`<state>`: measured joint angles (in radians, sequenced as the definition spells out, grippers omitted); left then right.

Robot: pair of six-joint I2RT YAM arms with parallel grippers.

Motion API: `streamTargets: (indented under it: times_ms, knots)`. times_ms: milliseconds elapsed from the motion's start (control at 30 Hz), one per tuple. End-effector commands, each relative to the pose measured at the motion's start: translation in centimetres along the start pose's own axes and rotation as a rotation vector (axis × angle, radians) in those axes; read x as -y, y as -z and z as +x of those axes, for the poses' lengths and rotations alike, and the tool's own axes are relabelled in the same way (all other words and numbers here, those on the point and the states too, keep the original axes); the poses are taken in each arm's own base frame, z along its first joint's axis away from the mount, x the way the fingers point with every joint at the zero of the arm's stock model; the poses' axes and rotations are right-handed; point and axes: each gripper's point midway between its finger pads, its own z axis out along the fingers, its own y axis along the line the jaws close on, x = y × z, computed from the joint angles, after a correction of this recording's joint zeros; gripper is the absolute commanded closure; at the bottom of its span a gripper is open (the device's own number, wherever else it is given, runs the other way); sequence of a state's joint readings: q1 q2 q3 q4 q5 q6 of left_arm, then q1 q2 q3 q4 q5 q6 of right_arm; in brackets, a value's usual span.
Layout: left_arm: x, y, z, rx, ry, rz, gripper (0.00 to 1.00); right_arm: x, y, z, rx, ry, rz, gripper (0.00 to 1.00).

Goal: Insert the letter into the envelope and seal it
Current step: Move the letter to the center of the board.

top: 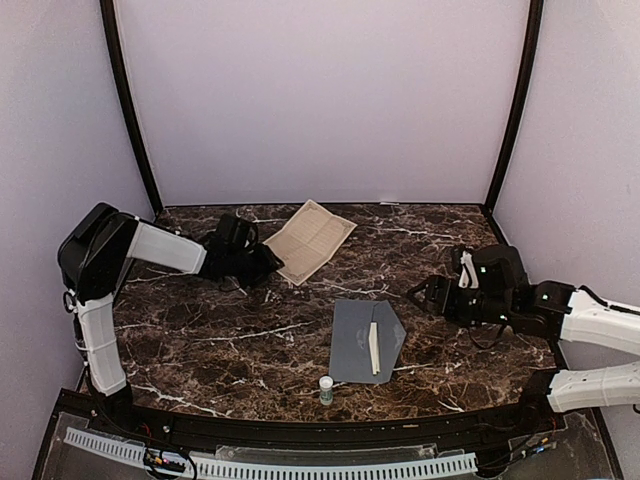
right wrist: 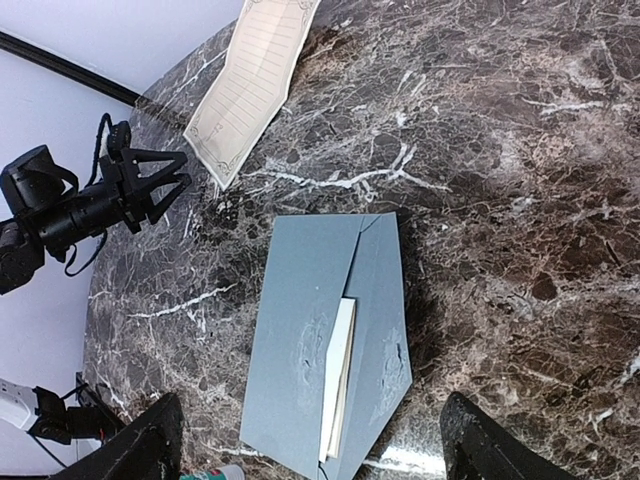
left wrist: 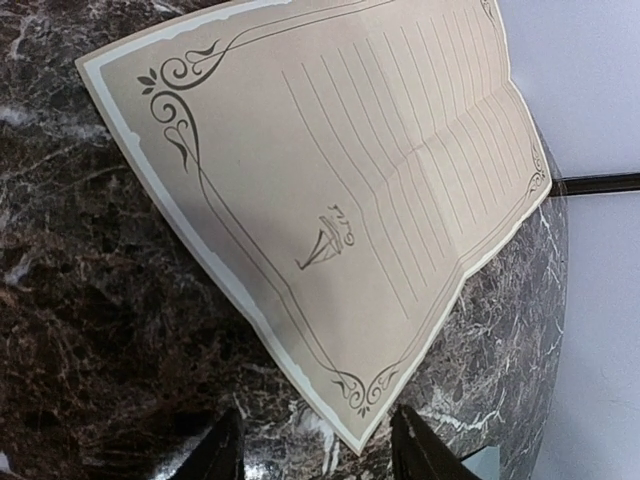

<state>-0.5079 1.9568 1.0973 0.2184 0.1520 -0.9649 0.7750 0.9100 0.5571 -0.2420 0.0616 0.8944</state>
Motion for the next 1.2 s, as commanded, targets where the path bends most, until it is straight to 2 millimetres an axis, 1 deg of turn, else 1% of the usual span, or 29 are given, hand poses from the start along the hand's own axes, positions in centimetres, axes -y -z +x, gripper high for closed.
streamTargets:
  times_ms: [0,167,333,467,633,667,700,767,833,967,1067,1100,1133,1167]
  knots:
    - [0.3,-0.6,-1.9,0.048,0.021,0.007,0.51,-1.1,0.5,-2.1,0.056,0.008,-0.015,0.15]
    - [-0.3,-1.7,-2.1,0.051,0.043,-0.005,0.53,-1.1,0.6,-2.6,0.064,0.015,-0.002,0.15]
    - [-0.9,-2.5,-2.3,0.056,0.072,-0.015,0.58,-1.1,0.8,-3.0,0.072,0.013,-0.001,0.15]
    - [-1.6,-2.9,-2.5,0.073,0.090,-0.037,0.63,-1.1,1.1,-3.5,0.089,0.012,0.007,0.15]
    - [-2.4,-3.4,-2.6,0.089,0.115,-0.060,0.76,-1.1,1.4,-4.0,0.102,0.020,0.021,0.15]
    - [-2.5,-3.5,-2.6,0.091,0.117,-0.062,0.81,-1.1,1.4,-4.1,0.103,0.021,0.024,0.15]
    - [-2.5,-3.5,-2.7,0.096,0.121,-0.064,0.83,-1.1,1.4,-4.2,0.104,0.022,0.026,0.15]
    - [-2.7,-3.5,-2.9,0.108,0.127,-0.069,0.92,-0.9,1.4,-4.1,0.103,0.023,0.033,0.15]
    - [-2.7,-3.6,-3.0,0.115,0.130,-0.069,0.99,-0.8,1.3,-4.1,0.102,0.023,0.038,0.15]
    - [-2.5,-3.7,-3.1,0.119,0.121,-0.057,1.00,-0.4,1.3,-4.0,0.102,0.024,0.053,0.15]
    - [-2.2,-3.6,-2.7,0.095,0.104,-0.043,1.00,-0.3,1.2,-4.0,0.102,0.026,0.058,0.15]
    - [-2.1,-3.4,-2.5,0.091,0.102,-0.034,1.00,-0.4,1.2,-4.1,0.103,0.026,0.059,0.15]
    - [-2.5,-3.3,-1.9,0.072,0.103,-0.032,1.00,-0.3,1.1,-4.1,0.102,0.028,0.060,0.15]
    - [-1.8,-2.7,-2.0,0.080,0.100,-0.008,1.00,-0.4,1.1,-4.2,0.104,0.028,0.060,0.15]
